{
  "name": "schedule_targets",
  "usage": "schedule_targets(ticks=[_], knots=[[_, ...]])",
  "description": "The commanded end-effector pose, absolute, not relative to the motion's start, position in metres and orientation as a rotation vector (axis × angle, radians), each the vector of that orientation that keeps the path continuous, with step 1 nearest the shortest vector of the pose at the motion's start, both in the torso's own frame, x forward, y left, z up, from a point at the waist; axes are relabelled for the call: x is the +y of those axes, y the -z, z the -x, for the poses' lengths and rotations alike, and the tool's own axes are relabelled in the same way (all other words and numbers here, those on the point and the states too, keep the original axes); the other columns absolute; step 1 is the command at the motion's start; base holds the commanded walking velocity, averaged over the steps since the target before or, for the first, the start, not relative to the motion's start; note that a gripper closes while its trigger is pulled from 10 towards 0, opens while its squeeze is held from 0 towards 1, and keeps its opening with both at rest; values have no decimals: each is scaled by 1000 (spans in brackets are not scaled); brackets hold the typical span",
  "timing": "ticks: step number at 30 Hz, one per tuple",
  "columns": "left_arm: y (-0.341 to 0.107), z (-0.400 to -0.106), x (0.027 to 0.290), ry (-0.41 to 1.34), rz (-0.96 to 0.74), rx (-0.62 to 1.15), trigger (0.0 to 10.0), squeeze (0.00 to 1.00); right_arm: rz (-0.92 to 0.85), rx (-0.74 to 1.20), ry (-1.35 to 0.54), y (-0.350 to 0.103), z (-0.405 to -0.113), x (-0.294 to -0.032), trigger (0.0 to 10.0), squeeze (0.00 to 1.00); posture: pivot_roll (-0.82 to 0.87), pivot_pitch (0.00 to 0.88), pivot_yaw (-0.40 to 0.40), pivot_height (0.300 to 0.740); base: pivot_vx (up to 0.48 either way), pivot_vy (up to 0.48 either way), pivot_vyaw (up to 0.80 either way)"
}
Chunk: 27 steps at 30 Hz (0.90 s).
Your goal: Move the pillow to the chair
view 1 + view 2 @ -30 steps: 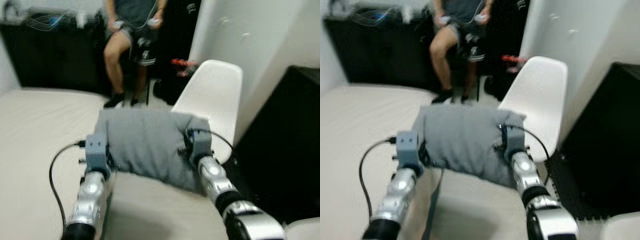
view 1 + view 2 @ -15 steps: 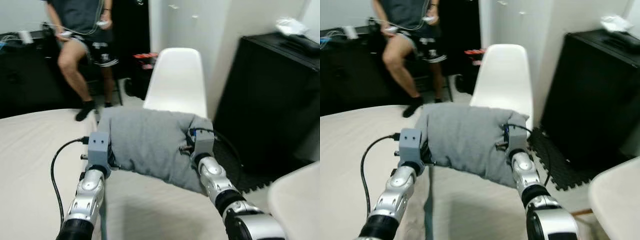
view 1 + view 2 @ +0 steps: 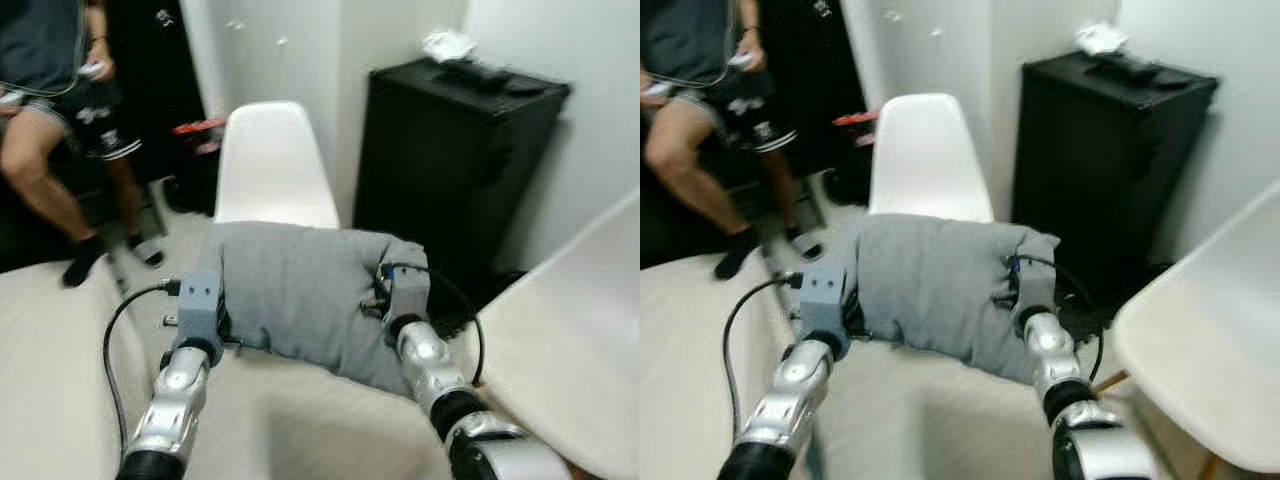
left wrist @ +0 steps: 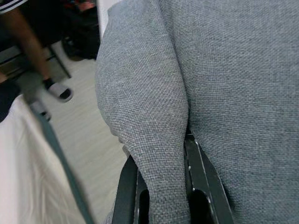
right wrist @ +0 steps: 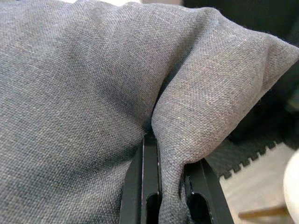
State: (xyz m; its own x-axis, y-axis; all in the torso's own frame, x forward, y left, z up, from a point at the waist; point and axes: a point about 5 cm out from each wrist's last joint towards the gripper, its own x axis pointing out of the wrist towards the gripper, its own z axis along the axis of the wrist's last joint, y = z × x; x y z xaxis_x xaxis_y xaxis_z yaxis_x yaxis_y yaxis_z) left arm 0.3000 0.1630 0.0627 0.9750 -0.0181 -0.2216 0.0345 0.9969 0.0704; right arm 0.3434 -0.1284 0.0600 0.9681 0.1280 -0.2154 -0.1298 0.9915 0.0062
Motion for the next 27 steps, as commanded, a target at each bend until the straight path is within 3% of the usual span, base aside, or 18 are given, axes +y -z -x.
schedule_targets(ticks=[1,27], knots=[[-70,-302,151,91,-88,187,10000,0,-1,190,-176,-66,-346,-116,10000,0,34,0,84,740,0,0,-800],[-69,-303,144,91,-59,194,10000,0,-1,210,-140,-65,-346,-126,10000,0,21,0,56,740,0,0,-800]])
